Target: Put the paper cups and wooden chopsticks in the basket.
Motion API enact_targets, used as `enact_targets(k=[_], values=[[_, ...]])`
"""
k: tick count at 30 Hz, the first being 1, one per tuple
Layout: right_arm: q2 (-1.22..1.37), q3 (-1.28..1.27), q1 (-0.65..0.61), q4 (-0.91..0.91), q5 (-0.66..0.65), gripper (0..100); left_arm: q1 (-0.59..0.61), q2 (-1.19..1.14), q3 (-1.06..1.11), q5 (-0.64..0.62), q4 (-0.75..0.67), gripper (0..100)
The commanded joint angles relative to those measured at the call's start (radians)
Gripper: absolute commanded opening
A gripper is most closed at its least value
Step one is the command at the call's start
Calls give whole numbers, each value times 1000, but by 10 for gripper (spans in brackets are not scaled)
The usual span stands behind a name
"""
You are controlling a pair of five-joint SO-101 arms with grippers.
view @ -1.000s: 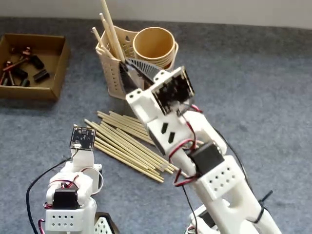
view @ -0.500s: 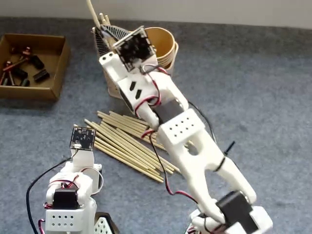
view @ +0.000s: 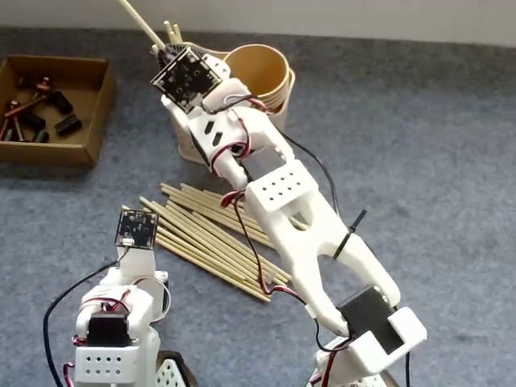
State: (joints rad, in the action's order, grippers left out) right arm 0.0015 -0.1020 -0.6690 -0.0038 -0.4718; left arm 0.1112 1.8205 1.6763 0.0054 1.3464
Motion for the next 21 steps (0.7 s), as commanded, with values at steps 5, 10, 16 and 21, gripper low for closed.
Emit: enact_targets(k=[5,10,16,21], values=[[-13,1,13,5,-11,10,-5,4,19,3,8,6],[-13,-48,13,-15,-11,64,-5,4,19,3,8,6],[-15,-71,13,-51,-11,92,-5,4,19,3,8,6],[-18,-68,10,-90,-11,92,-5,4,19,3,8,6]])
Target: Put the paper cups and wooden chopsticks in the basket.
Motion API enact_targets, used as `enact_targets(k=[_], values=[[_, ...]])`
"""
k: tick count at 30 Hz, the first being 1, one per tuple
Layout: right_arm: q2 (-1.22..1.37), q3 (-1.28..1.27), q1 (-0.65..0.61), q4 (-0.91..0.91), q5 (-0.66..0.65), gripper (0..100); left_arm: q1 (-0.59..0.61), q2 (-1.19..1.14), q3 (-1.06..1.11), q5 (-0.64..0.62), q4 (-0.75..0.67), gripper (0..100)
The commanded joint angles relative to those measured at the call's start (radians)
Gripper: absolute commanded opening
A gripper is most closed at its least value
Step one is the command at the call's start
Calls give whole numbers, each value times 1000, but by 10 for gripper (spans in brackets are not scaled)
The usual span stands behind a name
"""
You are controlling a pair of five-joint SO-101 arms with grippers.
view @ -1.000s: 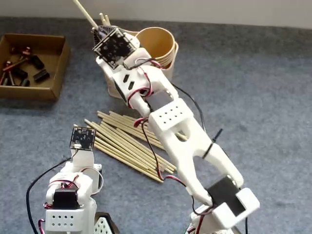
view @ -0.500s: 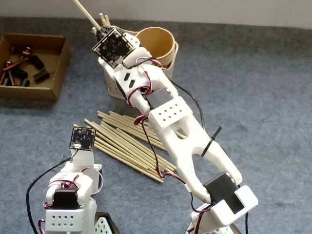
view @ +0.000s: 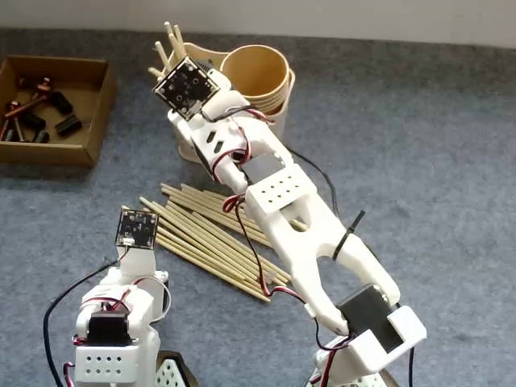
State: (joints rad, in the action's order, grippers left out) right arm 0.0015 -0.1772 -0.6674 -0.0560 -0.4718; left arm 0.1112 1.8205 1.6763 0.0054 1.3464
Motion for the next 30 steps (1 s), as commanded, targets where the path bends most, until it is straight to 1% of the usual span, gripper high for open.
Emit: enact_targets(k=[1,8,11,14,19,20,23,30], values=[[-18,7,7,-70,-11,92,-5,4,19,3,8,6],[-209,-4,-41,-228,-6,91,-5,4,19,3,8,6],[-308,-42,-48,-337,-6,91,-5,4,19,3,8,6],[-397,-105,-44,-397,-6,91,-5,4,19,3,8,6],[-536,-271,-41,-401,-6,89,-5,4,19,3,8,6],[-564,-302,-41,-401,-6,78,-5,4,19,3,8,6],[-633,-372,-42,-401,-6,1,-5,4,19,3,8,6],[-753,-532,-42,-403,-6,5,-5,4,19,3,8,6]])
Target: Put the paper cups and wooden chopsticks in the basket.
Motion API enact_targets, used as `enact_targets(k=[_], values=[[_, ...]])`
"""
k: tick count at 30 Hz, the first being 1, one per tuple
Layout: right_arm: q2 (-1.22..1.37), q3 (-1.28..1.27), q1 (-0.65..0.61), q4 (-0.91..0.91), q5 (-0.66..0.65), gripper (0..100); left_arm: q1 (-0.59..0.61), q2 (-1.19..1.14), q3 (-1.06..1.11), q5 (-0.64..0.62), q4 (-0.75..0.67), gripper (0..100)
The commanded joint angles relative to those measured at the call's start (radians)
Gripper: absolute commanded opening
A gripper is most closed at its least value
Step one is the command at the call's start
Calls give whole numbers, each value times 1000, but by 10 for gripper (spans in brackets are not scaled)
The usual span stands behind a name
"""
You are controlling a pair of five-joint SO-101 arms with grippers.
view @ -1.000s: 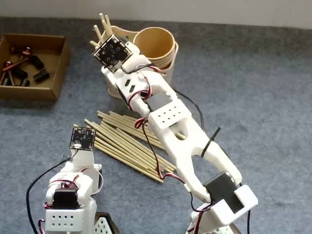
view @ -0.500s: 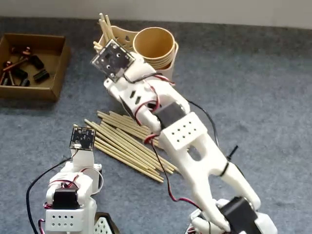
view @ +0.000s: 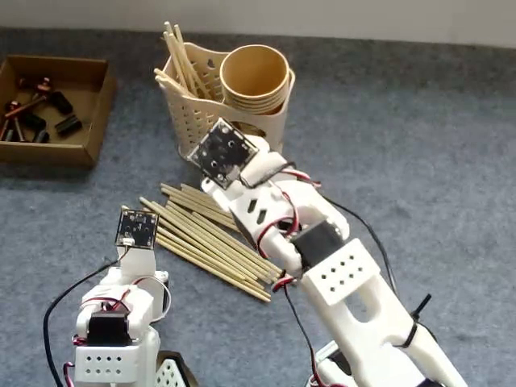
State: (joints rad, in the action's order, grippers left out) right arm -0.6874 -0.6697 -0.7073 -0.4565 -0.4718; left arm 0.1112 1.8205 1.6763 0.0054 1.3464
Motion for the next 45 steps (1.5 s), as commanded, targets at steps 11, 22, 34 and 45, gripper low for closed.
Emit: enact_targets(k=[11,22,34,45], values=[[-277,-331,-8,1,17,5,-5,4,19,3,8,6],[-529,-532,-4,1,227,5,-5,4,19,3,8,6],[-852,-820,-4,53,232,5,-5,4,19,3,8,6],[-1155,-1050,-2,116,229,5,-5,4,19,3,8,6]])
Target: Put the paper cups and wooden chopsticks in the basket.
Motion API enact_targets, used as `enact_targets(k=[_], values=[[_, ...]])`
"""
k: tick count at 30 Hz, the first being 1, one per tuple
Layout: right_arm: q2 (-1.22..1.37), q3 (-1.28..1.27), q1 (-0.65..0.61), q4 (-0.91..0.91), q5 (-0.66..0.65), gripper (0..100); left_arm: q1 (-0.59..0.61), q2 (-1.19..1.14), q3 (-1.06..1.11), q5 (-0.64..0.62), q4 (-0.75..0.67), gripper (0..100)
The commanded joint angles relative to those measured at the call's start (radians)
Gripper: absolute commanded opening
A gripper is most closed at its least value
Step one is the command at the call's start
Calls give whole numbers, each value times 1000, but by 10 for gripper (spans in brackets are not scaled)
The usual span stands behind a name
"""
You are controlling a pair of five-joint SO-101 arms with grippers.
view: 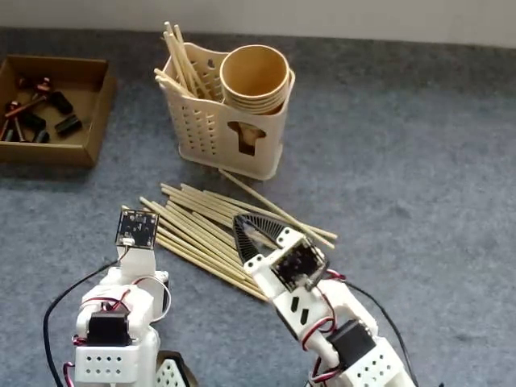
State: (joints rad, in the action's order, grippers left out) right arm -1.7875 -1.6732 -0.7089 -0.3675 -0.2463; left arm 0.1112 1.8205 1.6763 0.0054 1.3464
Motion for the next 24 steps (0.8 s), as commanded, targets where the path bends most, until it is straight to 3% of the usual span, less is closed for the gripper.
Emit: enact_targets(k=[1,24], values=[[-56,-58,-1,27,3,5,-5,4,19,3,8,6],[-48,-73,-1,27,0,5,-5,4,19,3,8,6]])
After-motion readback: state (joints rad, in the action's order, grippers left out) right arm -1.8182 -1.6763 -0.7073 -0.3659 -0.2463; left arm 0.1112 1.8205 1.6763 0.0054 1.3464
